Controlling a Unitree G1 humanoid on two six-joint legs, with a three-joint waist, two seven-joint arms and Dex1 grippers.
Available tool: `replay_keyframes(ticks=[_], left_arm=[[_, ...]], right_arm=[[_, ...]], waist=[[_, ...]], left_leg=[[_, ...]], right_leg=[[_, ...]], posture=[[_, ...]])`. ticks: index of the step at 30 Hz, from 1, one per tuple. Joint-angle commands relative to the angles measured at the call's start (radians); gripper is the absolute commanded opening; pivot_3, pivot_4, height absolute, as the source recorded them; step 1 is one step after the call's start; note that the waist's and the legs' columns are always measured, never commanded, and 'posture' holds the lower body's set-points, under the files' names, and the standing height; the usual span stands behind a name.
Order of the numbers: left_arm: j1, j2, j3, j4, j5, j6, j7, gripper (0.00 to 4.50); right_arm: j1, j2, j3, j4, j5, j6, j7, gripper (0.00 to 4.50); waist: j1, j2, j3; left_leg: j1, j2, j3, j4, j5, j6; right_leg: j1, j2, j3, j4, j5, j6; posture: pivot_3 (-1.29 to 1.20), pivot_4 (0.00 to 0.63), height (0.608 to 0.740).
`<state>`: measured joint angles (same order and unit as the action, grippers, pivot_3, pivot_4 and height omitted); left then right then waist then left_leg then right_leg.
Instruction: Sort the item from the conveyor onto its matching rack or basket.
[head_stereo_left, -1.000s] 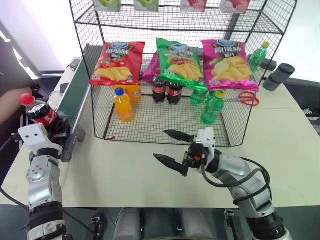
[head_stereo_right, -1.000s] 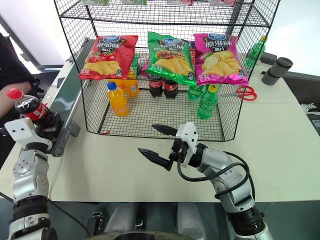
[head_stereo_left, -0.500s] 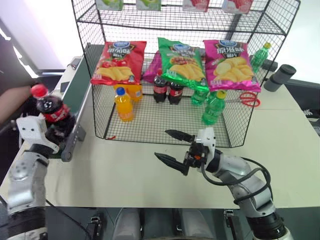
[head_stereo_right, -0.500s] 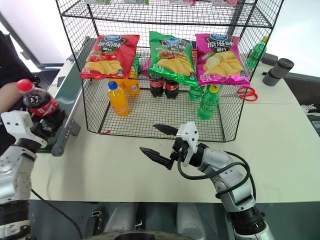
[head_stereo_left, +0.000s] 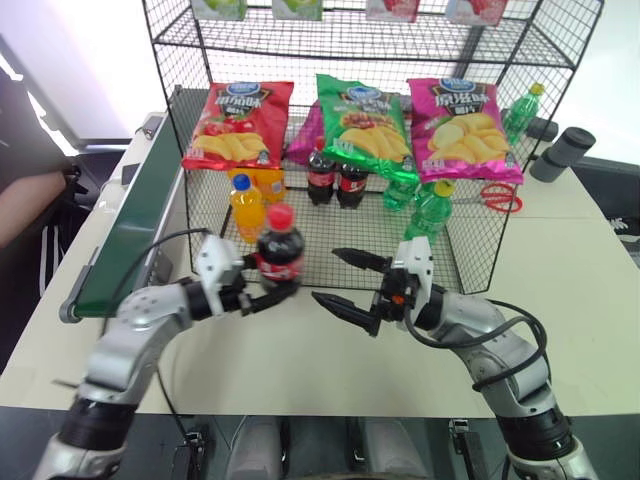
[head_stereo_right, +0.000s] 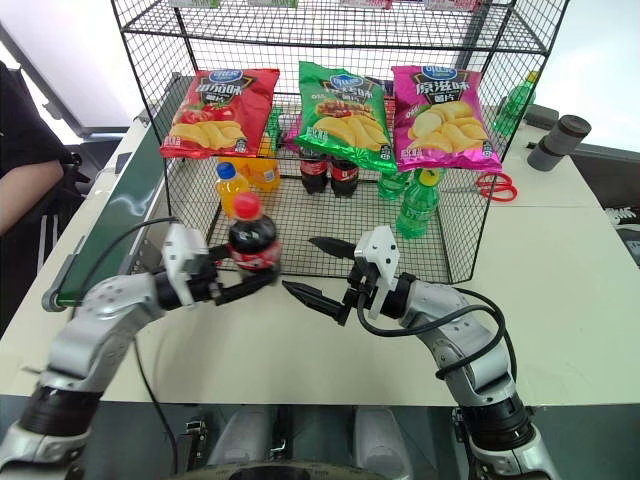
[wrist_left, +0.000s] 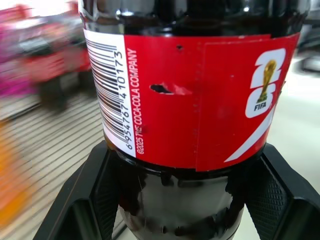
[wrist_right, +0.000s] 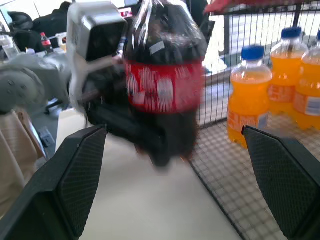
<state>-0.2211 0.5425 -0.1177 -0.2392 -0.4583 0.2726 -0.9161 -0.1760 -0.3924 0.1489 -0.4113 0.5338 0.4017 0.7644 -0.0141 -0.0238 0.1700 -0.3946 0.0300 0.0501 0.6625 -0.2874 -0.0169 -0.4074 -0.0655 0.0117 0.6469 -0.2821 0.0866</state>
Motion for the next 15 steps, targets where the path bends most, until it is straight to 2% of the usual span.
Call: replay_keyframes(ticks=[1,11,12,15], left_arm=[[-0.060,-0.028,-0.038,0.025,0.026,-0.058,-0.054,2.84],[-0.147,-0.088,-0.084,0.113,0.069,-0.101,-0.120,2.84],[-0.149,-0.092,-0.084,0.112,0.073,-0.100,-0.119,2.84],[-0.150,-0.097,-0.084,0.108,0.079,-0.097,-0.119,2.84]], right_arm=[[-0.008,0.009,-0.016,-0.032,0.007,-0.008,-0.015,4.50],[0.023,0.013,-0.014,-0.048,0.006,-0.009,-0.050,4.50],[0.026,0.013,-0.014,-0.048,0.007,-0.009,-0.050,3.98],[0.029,0.015,-0.013,-0.049,0.010,-0.010,-0.052,2.93]], waist=[[-0.005,0.000,0.000],[0.001,0.000,0.000],[0.001,0.000,0.000],[0.001,0.000,0.000]], left_leg=[[0.000,0.000,0.000,0.000,0.000,0.000],[0.000,0.001,0.000,0.002,0.000,0.001],[0.000,0.001,0.000,0.002,0.000,0.001],[0.000,0.002,0.000,0.002,0.000,0.001]], right_leg=[[0.000,0.001,0.000,0.000,0.001,0.002],[0.000,0.008,0.000,0.002,0.002,0.004],[0.000,0.009,0.000,0.002,0.002,0.004],[0.000,0.009,0.000,0.002,0.002,0.004]], posture=[[0.00,0.150,0.740],[0.00,0.150,0.740],[0.00,0.150,0.740],[0.00,0.150,0.740]])
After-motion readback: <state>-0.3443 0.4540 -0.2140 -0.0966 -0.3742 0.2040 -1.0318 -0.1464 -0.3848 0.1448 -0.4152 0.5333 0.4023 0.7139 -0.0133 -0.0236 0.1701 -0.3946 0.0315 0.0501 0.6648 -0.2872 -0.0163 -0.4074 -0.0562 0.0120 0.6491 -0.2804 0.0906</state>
